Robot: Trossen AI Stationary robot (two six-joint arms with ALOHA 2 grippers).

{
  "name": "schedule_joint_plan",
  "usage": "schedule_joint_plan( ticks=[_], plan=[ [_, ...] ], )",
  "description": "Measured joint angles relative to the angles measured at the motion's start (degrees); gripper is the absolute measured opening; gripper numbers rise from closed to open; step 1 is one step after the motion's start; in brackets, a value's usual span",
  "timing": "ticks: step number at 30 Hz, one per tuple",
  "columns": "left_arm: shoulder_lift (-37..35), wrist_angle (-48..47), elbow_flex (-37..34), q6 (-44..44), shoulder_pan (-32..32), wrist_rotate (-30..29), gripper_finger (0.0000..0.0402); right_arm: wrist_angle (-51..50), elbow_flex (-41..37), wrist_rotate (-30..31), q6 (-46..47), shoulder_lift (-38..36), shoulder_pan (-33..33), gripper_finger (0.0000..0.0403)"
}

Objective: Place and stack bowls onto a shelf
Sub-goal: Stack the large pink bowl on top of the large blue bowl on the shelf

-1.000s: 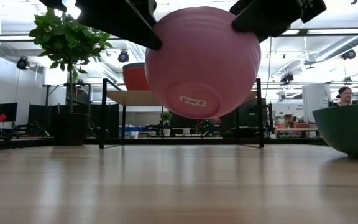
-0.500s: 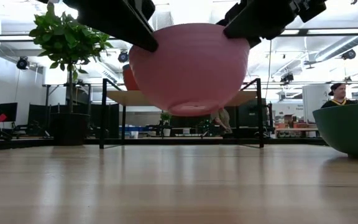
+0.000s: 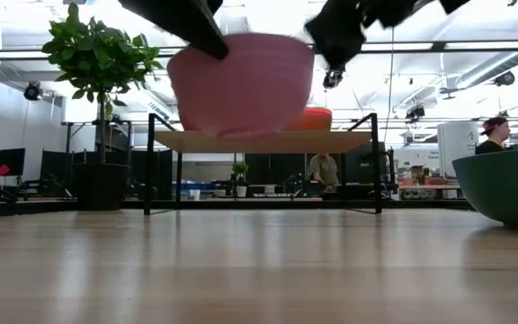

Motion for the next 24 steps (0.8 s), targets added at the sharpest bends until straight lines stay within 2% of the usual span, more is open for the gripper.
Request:
schedule_joint_plan(
  ticks=[8, 15, 19, 24],
  plan=[
    [-0.66, -12.58, 8.24, 0.6, -0.02, 0.14, 0.0001, -4.48, 0.0, 0.26, -0.15, -8.26, 0.1, 0.0193],
    [-3.5, -28.54, 18.87, 4.37, 2.06, -7.15, 0.0, -7.54, -1.72, 2.1, -0.65, -14.13, 1.73, 0.0191],
    [-5.21, -32.79, 23.65, 10.79, 9.15, -8.05, 0.0, -3.75, -5.68, 3.08, -0.09, -15.19, 2.94, 0.0191],
    [-7.81, -33.05, 26.16, 17.1, 23.46, -6.49, 0.0, 3.85, -10.46, 3.19, 1.96, -15.03, 3.18, 0.0191]
  ],
)
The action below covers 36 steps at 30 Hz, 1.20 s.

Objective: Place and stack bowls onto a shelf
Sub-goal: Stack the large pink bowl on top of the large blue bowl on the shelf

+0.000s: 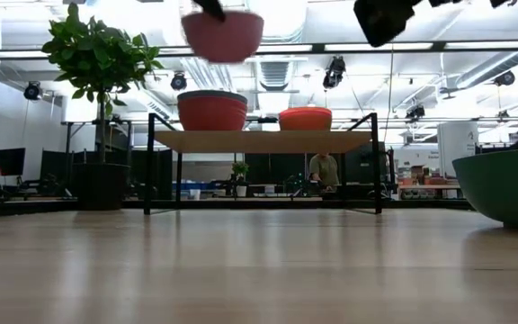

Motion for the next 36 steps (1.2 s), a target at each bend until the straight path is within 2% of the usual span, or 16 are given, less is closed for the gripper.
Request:
schedule_joint_plan(
  ticks=[5, 9, 13, 24, 29, 36],
  plan=[
    [-0.45, 0.5, 0.28, -0.3, 14.46, 12.64, 0.0, 3.7, -2.58, 0.04, 1.35, 0.44, 0.07, 0.0191],
    [0.66, 0.74, -0.03, -0.42, 20.86, 18.31, 0.0, 3.73, -2.9, 0.0, 1.48, 0.4, 0.09, 0.0191],
    [0.99, 1.45, -0.07, 0.89, 22.79, 18.48, 0.0, 3.61, -2.9, 0.0, 1.52, 0.37, 0.09, 0.0191],
    [1.04, 1.47, -0.09, 1.27, 22.88, 17.22, 0.0005, 3.58, -2.9, -0.02, 1.94, 0.37, 0.09, 0.0191],
    [1.04, 1.29, -0.09, 1.2, 22.88, 13.86, 0.0038, 3.58, -2.92, -0.05, 1.96, 0.37, 0.09, 0.0191],
    [1.06, 1.48, -0.11, 1.18, 22.86, 13.54, 0.0088, 3.58, -2.92, -0.05, 1.98, 0.37, 0.09, 0.0191]
  ],
)
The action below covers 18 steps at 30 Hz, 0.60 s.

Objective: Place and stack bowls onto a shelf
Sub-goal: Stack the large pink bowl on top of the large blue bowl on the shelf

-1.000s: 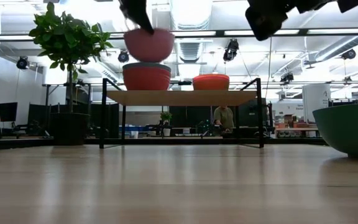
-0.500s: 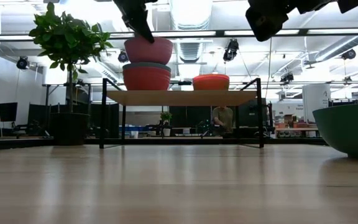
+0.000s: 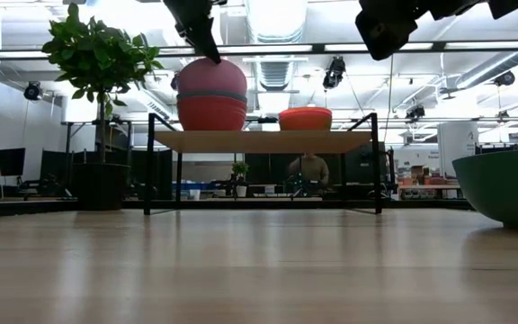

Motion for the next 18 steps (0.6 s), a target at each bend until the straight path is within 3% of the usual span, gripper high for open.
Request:
schedule_joint_plan(
  ticks=[14, 18],
  plan=[
    [-0.15, 0.22, 0.54, 1.18, -0.07, 0.05, 0.0192, 0.09, -0.81, 0.31, 0.31, 0.02, 0.0, 0.0191],
    [-0.66, 0.49, 1.57, 2.86, -0.07, 2.4, 0.0208, 0.67, -1.5, 1.65, 0.33, 0.02, 0.0, 0.0191]
  ],
)
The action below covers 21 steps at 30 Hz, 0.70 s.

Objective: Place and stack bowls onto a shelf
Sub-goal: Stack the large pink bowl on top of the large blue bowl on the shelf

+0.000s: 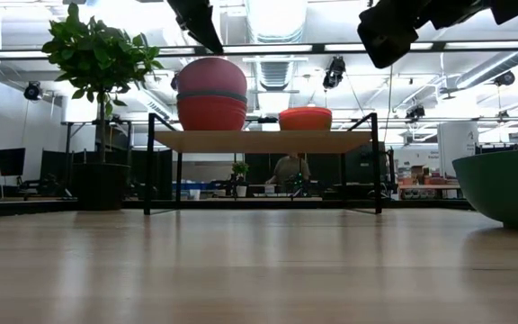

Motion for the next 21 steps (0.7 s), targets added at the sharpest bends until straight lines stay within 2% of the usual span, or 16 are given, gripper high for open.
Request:
schedule_joint_plan(
  ticks=[9, 13, 17, 21],
  plan=[
    [-1.32, 0.54, 0.27, 2.15, 0.0, 1.07, 0.021, 2.39, -0.66, 0.23, -0.6, 0.02, 0.0, 0.0191],
    [-2.76, 6.2, 0.27, 3.47, 0.26, 1.99, 0.0197, 2.42, -0.66, 0.37, -1.2, 0.02, -0.02, 0.0191],
    [-4.06, 14.23, -0.53, 2.78, 2.78, 0.43, 0.015, 2.38, -0.66, 1.45, -1.57, 0.11, -0.02, 0.0191],
    [-3.73, 15.19, -2.85, -2.13, 5.65, -0.04, 0.0076, 2.39, -0.66, 1.51, -1.64, 0.13, -0.02, 0.0191]
  ],
)
